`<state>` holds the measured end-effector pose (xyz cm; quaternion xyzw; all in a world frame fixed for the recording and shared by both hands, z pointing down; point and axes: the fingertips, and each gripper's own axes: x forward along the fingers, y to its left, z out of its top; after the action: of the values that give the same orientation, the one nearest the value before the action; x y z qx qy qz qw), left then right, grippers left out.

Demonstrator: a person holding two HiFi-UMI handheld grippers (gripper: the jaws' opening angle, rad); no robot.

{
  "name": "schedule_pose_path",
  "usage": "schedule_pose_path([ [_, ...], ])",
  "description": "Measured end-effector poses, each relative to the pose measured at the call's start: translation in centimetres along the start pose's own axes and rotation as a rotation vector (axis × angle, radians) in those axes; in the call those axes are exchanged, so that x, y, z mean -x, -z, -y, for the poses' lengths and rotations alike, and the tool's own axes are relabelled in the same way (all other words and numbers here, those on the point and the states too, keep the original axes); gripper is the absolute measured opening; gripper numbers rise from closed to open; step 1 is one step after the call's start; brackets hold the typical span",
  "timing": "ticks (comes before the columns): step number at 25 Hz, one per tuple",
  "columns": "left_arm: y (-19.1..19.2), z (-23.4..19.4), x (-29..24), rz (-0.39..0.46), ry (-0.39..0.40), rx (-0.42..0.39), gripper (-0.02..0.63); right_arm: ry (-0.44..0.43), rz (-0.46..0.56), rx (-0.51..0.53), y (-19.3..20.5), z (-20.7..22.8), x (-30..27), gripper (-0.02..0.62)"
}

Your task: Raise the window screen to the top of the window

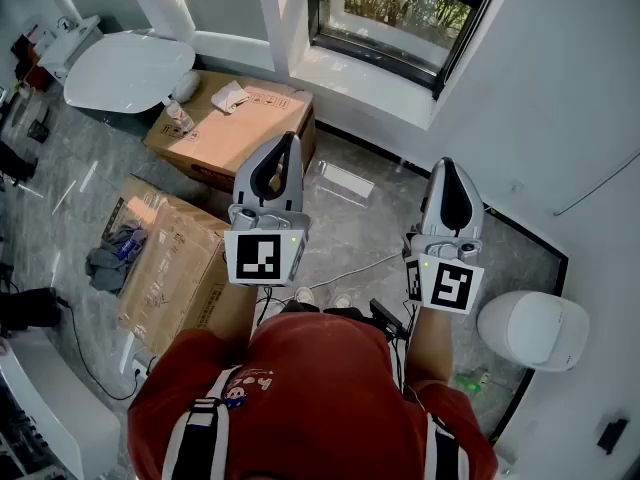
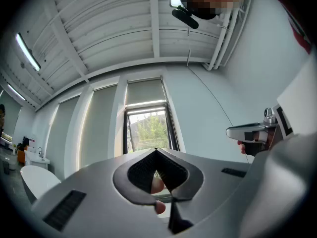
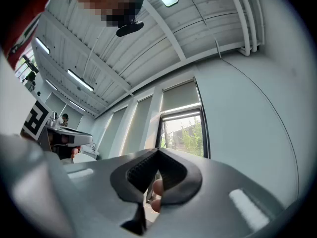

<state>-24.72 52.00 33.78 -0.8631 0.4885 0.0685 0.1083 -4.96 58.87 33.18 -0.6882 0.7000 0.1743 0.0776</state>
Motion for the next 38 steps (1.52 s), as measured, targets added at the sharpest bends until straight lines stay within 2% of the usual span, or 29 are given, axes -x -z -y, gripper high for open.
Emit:
schedule_pose_path([
  [12, 0.4, 3.7, -0.1, -0.033, -0.01, -0.001, 0.006, 0.018, 0.021, -0.038, -0.5, 3.9, 2.8, 0.009],
  [21, 1.6, 4.8, 1.0, -0.084, -0.056, -0.006, 0.005, 0.012, -0.005, -0.066, 1.5, 5.9, 4.3, 0.009],
  [30, 3.2, 4.1, -1.2, -0.069, -0.052, 0.022, 0.005, -0.017, 0.016, -0.082, 2.9, 6.0, 1.4, 0.009],
  [38, 5.2, 0.5, -6.8, -0.06, -0.062, 0.053, 0.005, -0.019, -0.02, -0.014, 5.2, 6.0, -5.0, 0.009],
])
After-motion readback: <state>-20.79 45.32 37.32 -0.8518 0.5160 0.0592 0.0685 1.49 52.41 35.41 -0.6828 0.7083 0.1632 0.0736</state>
